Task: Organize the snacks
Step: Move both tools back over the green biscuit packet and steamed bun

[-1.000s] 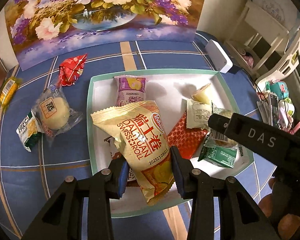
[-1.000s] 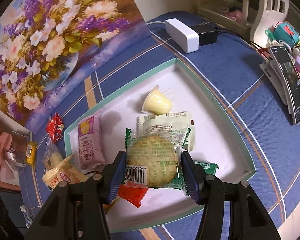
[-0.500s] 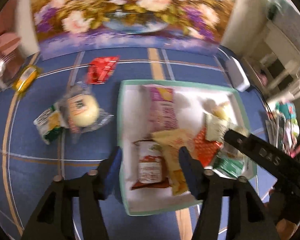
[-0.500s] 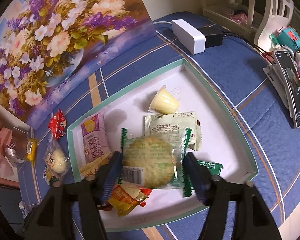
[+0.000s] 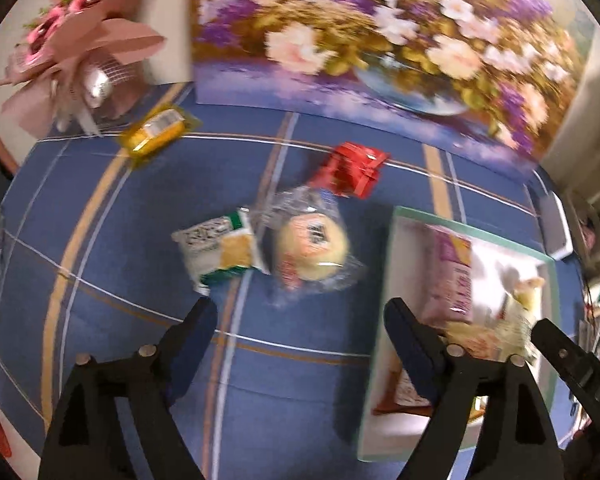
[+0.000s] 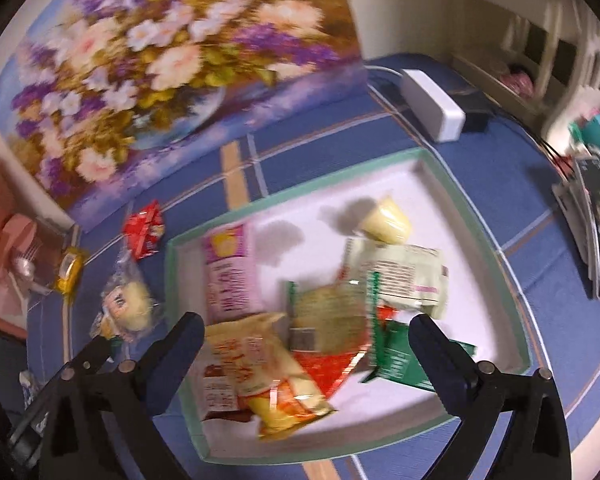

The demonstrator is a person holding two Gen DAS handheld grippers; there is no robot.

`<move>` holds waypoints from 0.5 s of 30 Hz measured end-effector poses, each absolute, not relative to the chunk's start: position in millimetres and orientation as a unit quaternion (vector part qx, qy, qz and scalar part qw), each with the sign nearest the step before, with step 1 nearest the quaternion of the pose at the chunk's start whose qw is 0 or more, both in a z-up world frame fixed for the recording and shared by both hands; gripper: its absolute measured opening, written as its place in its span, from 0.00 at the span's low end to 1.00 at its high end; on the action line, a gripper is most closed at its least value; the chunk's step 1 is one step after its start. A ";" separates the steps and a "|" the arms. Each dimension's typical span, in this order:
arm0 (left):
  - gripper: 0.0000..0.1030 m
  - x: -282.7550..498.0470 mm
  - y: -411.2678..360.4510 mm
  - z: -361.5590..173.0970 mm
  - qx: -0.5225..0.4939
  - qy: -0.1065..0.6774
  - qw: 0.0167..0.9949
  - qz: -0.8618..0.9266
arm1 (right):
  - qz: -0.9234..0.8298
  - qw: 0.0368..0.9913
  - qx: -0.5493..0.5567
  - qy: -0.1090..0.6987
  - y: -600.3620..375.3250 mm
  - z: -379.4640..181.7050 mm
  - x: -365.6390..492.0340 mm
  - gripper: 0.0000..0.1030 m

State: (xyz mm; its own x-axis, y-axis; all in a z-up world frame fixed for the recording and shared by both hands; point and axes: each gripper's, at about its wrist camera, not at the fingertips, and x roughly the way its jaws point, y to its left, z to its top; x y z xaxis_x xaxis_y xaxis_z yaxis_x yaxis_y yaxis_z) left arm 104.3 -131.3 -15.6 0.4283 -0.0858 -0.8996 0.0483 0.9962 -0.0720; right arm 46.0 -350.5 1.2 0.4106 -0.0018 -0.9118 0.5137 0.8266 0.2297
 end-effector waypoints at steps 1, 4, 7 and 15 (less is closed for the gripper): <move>0.95 104.8 -126.0 -16.6 -0.021 0.531 0.846 -0.033 | -0.153 0.807 0.243 0.516 -345.9 2.4 48.2 1.00; 0.96 104.5 -112.0 -17.8 -0.034 0.526 0.850 -0.021 | -0.136 0.817 0.237 0.508 -334.9 5.7 53.1 1.00; 0.96 105.5 -100.3 -19.1 -0.050 0.522 0.852 -0.012 | -0.124 0.833 0.221 0.491 -324.2 11.4 56.8 1.00; 0.98 108.5 -70.5 -18.3 -0.084 0.499 0.863 0.001 | -0.087 0.850 0.223 0.470 -304.1 19.2 64.0 1.00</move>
State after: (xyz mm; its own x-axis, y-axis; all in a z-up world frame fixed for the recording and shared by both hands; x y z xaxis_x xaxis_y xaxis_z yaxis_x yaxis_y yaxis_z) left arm 108.5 -70.5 -18.3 0.5023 -0.0825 -0.8608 -0.0853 0.9859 -0.1443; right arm 64.0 -304.1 19.2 0.5437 0.0605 -0.8371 0.3576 0.8856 0.2963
